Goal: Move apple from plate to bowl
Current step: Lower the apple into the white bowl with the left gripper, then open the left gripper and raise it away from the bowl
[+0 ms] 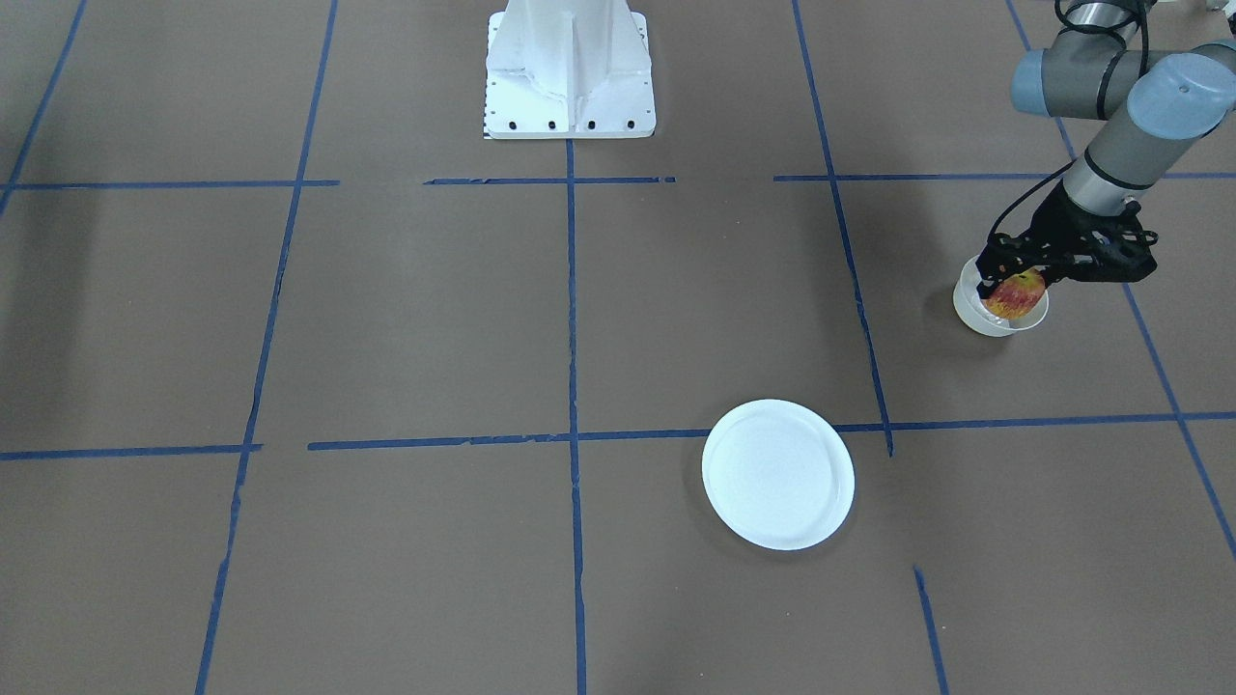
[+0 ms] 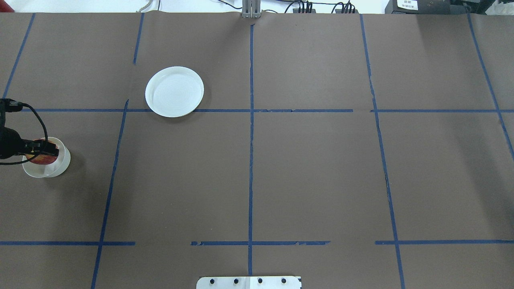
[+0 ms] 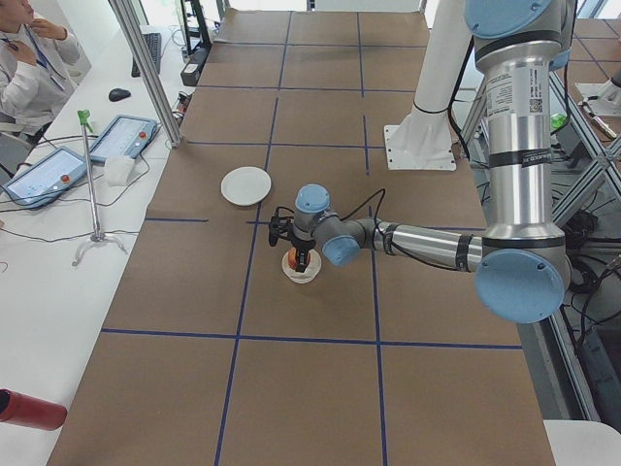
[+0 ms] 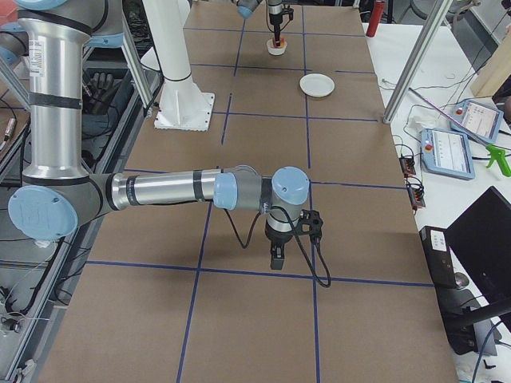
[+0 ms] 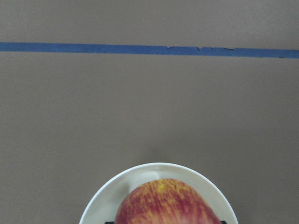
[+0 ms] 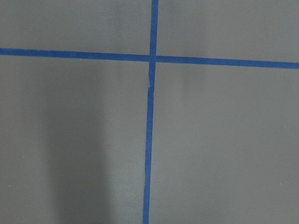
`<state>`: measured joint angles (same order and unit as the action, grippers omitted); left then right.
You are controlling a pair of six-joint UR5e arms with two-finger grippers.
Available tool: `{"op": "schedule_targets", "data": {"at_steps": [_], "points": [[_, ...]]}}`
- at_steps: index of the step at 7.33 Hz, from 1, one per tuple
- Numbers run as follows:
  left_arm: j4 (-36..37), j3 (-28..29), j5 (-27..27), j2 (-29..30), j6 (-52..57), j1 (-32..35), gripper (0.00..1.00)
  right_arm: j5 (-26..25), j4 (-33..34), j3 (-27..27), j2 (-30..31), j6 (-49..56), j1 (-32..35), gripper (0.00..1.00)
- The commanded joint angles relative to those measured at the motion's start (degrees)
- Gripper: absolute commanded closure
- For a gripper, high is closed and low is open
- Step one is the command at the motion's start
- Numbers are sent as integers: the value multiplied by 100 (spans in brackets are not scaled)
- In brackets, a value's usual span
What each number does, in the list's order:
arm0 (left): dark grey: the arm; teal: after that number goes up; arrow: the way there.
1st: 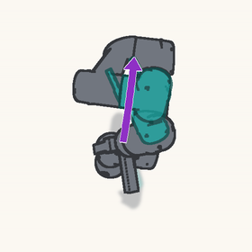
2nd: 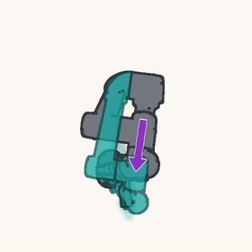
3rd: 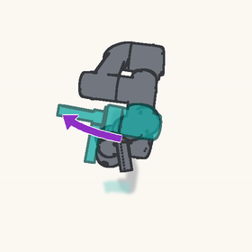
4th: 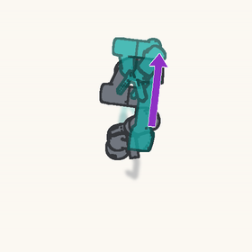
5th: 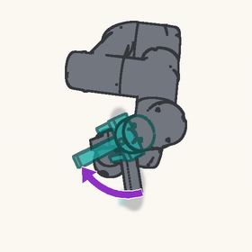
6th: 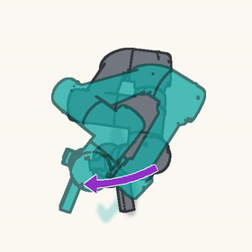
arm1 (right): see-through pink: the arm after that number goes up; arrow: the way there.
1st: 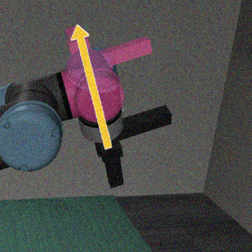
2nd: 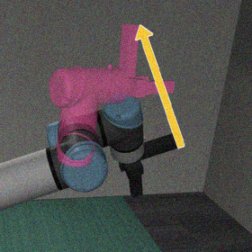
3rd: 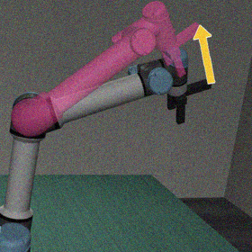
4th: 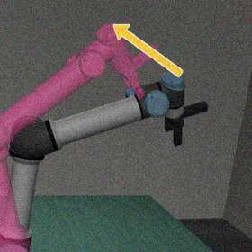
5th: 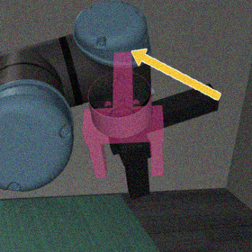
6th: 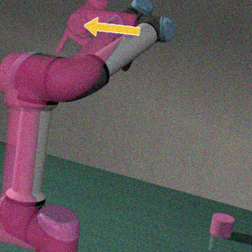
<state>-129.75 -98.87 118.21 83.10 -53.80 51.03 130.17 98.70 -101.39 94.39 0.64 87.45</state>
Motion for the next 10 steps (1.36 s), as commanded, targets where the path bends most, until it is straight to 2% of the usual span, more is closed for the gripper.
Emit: {"op": "schedule_targets", "data": {"at_steps": [1, 2, 3, 4, 5, 6, 7, 8, 9, 10], "points": [[3, 87, 0, -13, 10, -49, 10, 0, 0, -3, 0, -2, 0, 0], [3, 105, 0, -13, 18, -40, 1, 0, 0, 6, 0, -2, 0, 0], [20, 10, 26, -57, 18, -14, 1, 0, 0, 6, 0, -2, 0, 0], [64, -96, 401, -83, 36, 21, 1, 0, 0, -3, 0, -2, 0, 0], [403, -375, 727, -40, 80, 326, 1, 0, 0, -3, 0, -2, 0, 0], [1329, -726, 817, 65, 585, 929, 1, 0, 0, -3, 0, -2, 0, 0], [2461, -1043, 809, 353, 1825, 1570, 1, 0, 0, -3, 0, 6, 0, 0], [3656, -1046, 809, 983, 3004, 2360, 1, 0, 0, -3, 0, -2, 0, 0], [4198, -994, 835, 1206, 3798, 2890, 1, 0, 0, -3, 0, -2, 0, 0], [4160, -611, 1253, 1217, 4128, 3522, 1, 0, 0, 6, 0, -2, 0, 0]]}}
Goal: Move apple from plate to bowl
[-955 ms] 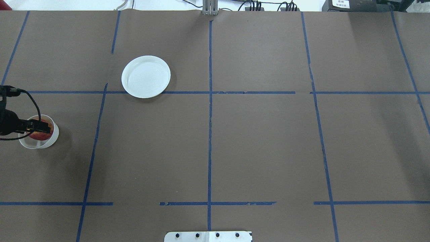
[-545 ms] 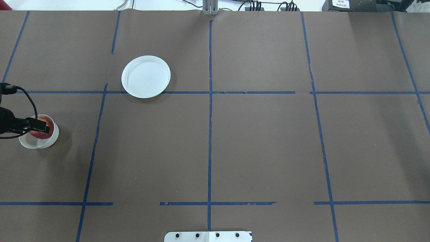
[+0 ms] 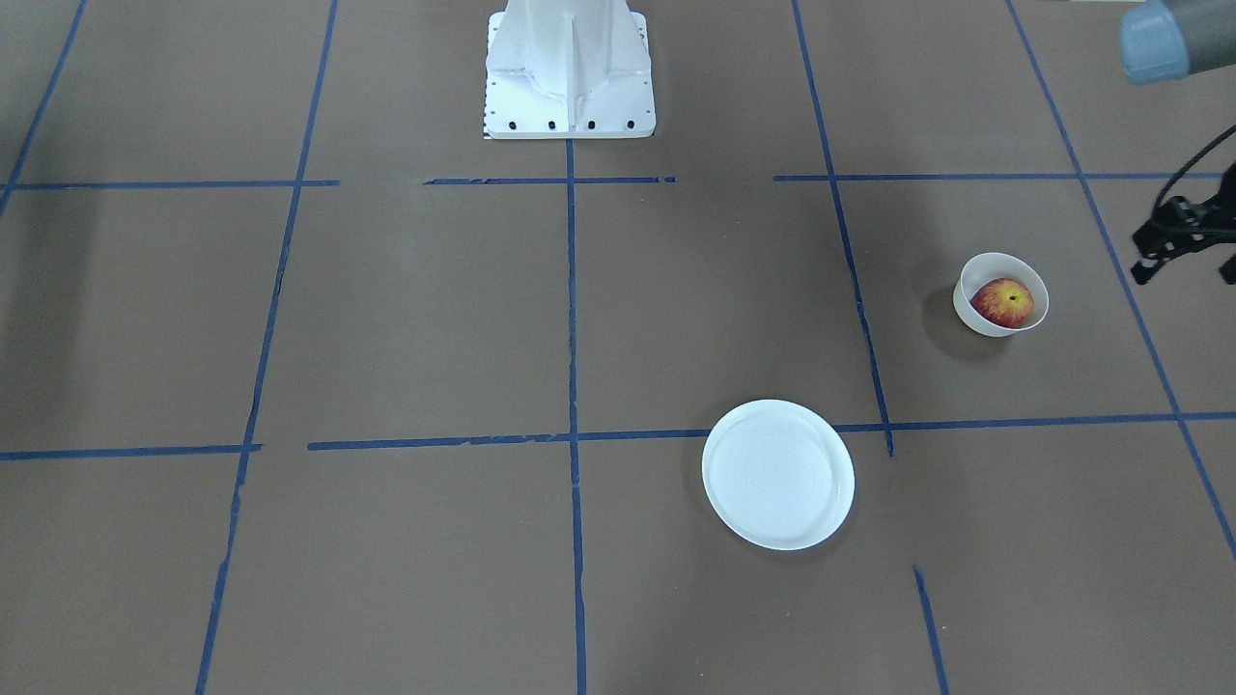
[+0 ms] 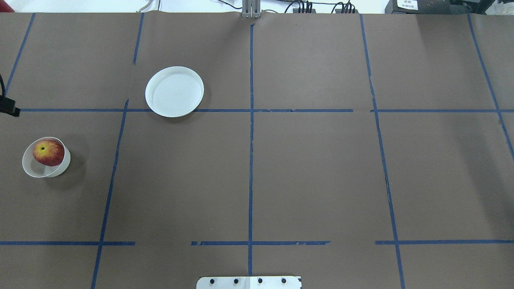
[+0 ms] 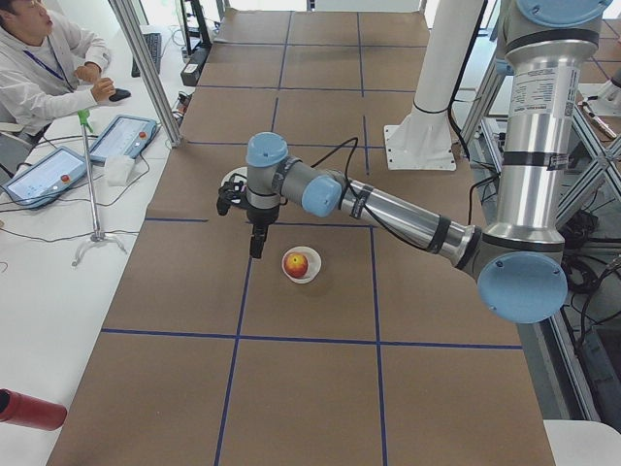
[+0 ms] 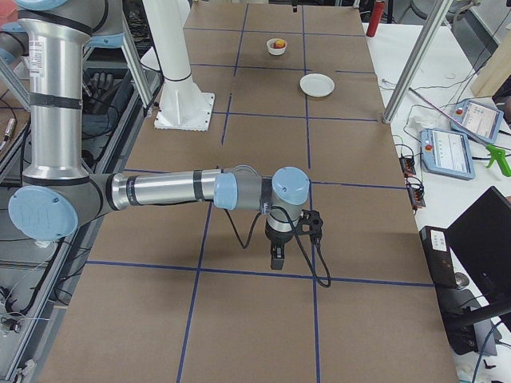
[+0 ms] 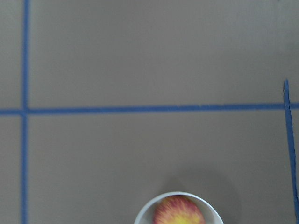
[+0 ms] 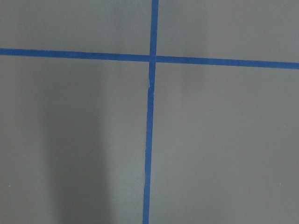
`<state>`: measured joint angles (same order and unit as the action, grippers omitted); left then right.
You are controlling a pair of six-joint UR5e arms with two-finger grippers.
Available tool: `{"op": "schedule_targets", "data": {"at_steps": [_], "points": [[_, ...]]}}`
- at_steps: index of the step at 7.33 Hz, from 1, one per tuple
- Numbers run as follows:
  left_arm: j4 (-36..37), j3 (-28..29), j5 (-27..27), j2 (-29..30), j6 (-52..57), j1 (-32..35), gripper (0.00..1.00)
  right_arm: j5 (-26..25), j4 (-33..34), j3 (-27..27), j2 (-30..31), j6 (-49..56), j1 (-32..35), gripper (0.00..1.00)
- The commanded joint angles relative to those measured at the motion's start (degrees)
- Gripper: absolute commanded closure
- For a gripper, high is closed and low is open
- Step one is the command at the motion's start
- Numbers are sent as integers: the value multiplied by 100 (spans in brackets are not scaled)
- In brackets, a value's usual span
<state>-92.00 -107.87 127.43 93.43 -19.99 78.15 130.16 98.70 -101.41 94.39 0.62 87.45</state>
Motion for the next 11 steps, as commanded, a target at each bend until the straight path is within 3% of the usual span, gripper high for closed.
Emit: {"op": "schedule_targets", "data": {"at_steps": [1, 4, 6, 7, 10, 11], "points": [[402, 815, 1005, 219, 1413, 1242, 1, 0, 0, -1, 0, -1, 0, 0], [611, 1363, 1099, 412, 1841, 1440, 1, 0, 0, -1, 0, -1, 0, 0], [665, 1174, 1082, 370, 1780, 1501, 0, 0, 0, -1, 0, -1, 0, 0], [570, 1059, 1073, -5, 1849, 1484, 0, 0, 0, -1, 0, -1, 0, 0], [-1218, 1233, 1065, -841, 1762, 1475, 0, 0, 0, -1, 0, -1, 0, 0], [-1311, 1303, 1073, -966, 1666, 1475, 0, 0, 0, 8, 0, -1, 0, 0]]}}
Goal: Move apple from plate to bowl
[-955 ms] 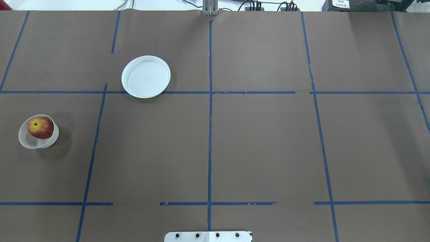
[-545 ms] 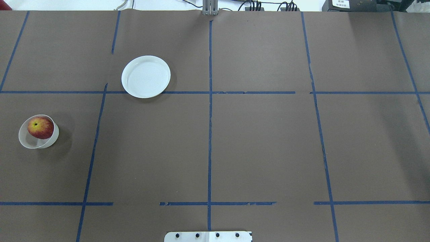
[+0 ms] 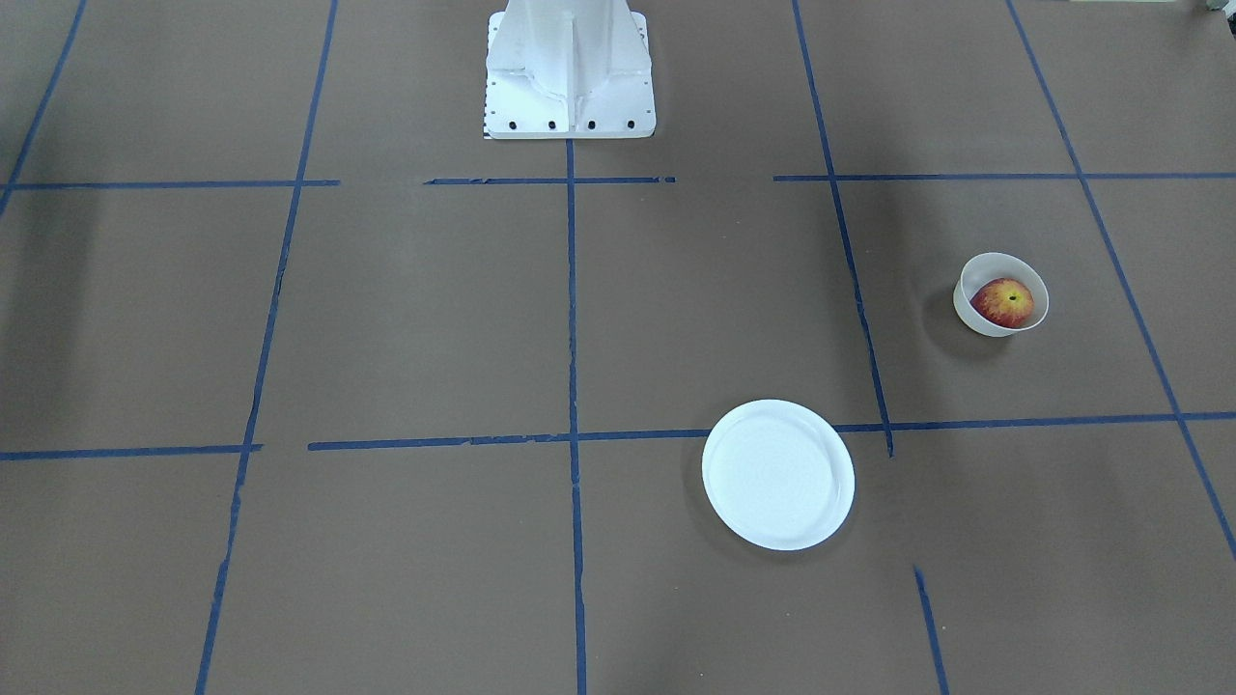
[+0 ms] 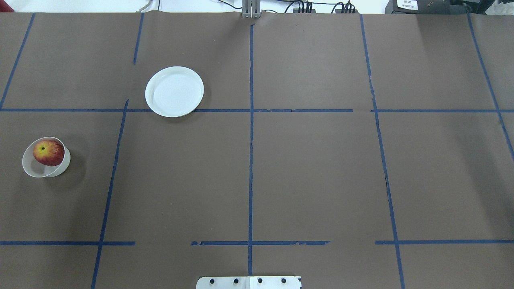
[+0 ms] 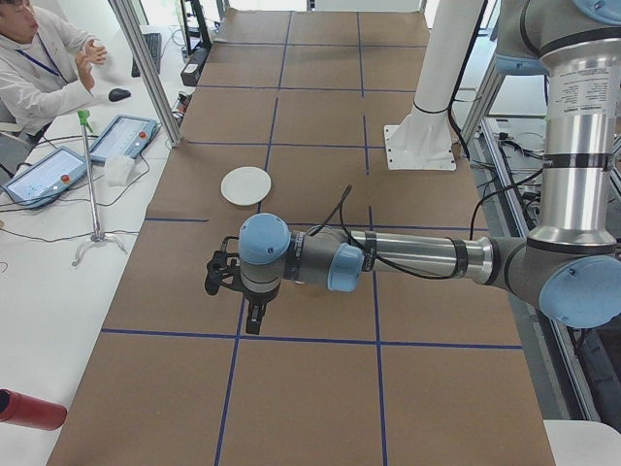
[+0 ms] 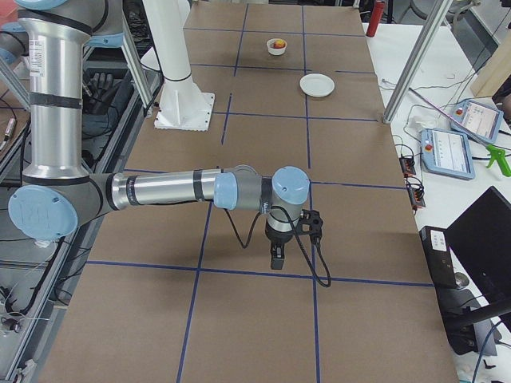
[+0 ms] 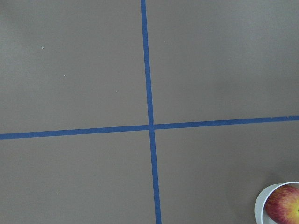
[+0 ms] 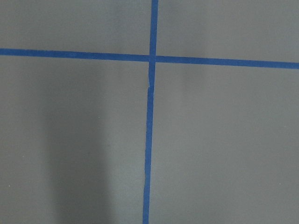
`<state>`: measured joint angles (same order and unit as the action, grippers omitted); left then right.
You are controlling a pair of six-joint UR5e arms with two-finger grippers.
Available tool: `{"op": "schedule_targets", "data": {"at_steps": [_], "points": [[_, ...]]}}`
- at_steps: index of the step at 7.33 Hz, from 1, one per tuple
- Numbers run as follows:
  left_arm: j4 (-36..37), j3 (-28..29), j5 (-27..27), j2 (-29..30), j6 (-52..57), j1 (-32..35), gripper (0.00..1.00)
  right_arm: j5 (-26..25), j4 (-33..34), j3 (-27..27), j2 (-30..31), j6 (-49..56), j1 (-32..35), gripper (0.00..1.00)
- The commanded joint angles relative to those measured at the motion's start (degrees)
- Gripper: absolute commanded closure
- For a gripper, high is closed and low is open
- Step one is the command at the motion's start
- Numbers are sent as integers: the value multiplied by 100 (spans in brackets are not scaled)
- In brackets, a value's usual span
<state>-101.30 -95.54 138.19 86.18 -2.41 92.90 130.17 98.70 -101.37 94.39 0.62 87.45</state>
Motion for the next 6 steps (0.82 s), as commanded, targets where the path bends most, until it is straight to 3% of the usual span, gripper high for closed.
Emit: {"op": "schedule_targets", "data": {"at_steps": [1, 6], "points": [[-321, 158, 41, -199, -101, 8, 0, 0, 0, -5, 0, 0, 0, 0], [-320, 45, 50, -120, -58, 44, 0, 0, 0, -5, 0, 9, 0, 0]]}}
